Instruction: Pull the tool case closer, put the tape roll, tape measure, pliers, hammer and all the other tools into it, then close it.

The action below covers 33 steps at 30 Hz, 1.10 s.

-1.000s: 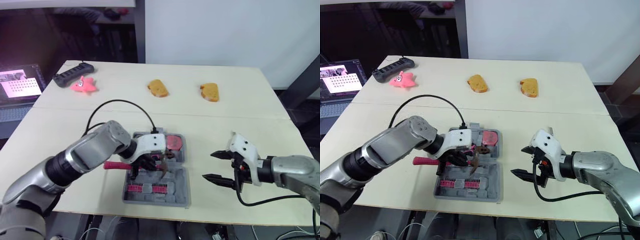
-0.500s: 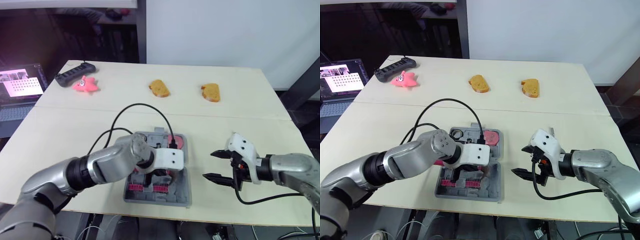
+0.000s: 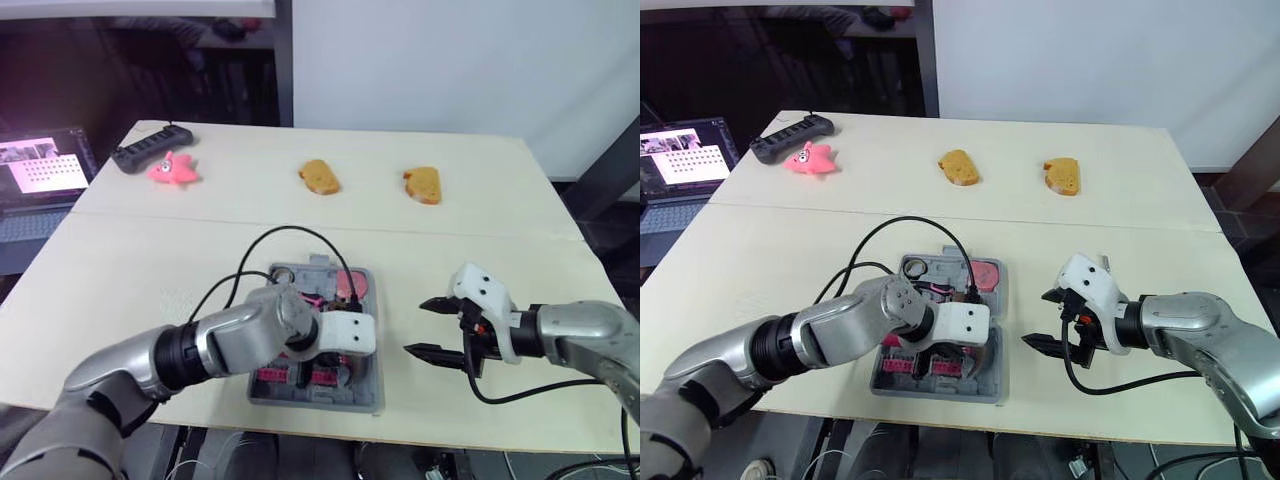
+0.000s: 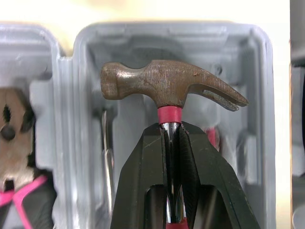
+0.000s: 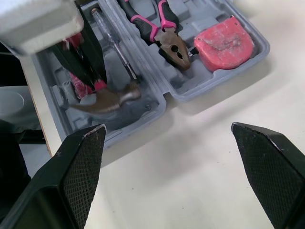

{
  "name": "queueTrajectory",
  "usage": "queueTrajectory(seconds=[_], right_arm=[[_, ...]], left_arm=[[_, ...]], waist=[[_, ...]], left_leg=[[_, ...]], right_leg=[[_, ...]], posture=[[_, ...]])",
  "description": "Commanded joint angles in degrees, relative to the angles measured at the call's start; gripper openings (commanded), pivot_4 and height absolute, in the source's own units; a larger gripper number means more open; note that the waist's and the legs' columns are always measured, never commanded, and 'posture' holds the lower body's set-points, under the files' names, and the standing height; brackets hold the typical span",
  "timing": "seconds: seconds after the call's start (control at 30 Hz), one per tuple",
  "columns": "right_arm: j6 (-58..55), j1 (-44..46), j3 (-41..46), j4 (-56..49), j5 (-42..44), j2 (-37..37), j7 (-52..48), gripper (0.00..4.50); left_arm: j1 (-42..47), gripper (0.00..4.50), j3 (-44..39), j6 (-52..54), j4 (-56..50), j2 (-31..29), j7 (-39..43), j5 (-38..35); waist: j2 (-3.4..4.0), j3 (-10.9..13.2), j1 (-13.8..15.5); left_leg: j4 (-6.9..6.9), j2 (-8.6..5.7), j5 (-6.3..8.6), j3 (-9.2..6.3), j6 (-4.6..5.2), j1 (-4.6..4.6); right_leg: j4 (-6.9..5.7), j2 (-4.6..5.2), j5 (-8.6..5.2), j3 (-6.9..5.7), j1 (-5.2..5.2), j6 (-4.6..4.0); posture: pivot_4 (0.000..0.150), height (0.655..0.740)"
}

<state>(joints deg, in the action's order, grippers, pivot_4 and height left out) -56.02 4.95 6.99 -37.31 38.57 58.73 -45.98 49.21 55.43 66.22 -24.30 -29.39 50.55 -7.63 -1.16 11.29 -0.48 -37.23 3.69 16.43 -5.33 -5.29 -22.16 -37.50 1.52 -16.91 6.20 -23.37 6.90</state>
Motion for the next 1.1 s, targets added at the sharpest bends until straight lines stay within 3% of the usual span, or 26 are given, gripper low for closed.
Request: queueTrajectory(seconds=[0.03, 0.43, 1.07, 1.1], right_arm=[[-0.3, -0.2, 1.8, -2.0, 0.9, 1.1, -0.4, 4.5], [-1.4, -1.0, 3.5, -3.4, 2.1, 1.0, 0.4, 4.5], [-1.4, -1.4, 2.7, -4.0, 2.5, -0.1, 2.7, 4.5], [-1.3, -1.4, 2.7, -3.9, 2.6, -0.1, 2.7, 4.5]], left_arm=[[-0.3, 0.04, -0.9, 0.6, -0.7, 1.7, 0.0, -1.2], [0.5, 0.04, 1.2, -4.1, 6.4, 0.1, 0.6, 2.1], [-0.6, 0.04, 0.9, -8.1, 7.9, -0.3, 4.6, 3.6], [-0.6, 0.48, 0.7, -8.6, 7.7, -0.4, 4.8, 3.7]], waist=[[0.01, 0.0, -0.1], [0.08, 0.0, -0.1], [0.1, -0.1, -0.1], [0.1, -0.1, -0.2]], left_leg=[[0.0, 0.0, 0.0, 0.0, 0.0, 0.0], [-0.02, 0.0, 0.01, 0.0, 0.03, 0.09], [-0.01, 0.0, 0.01, 0.0, 0.03, 0.15], [-0.01, 0.0, 0.01, 0.0, 0.03, 0.16]], right_leg=[[0.0, 0.0, 0.0, 0.0, 0.0, 0.01], [-0.08, -0.01, 0.01, 0.01, 0.05, 0.01], [-0.18, -0.01, 0.01, 0.01, 0.05, 0.01], [-0.18, -0.01, 0.01, 0.01, 0.05, 0.01]], posture=[[0.15, 0.74], [0.15, 0.74], [0.15, 0.74], [0.15, 0.74]])
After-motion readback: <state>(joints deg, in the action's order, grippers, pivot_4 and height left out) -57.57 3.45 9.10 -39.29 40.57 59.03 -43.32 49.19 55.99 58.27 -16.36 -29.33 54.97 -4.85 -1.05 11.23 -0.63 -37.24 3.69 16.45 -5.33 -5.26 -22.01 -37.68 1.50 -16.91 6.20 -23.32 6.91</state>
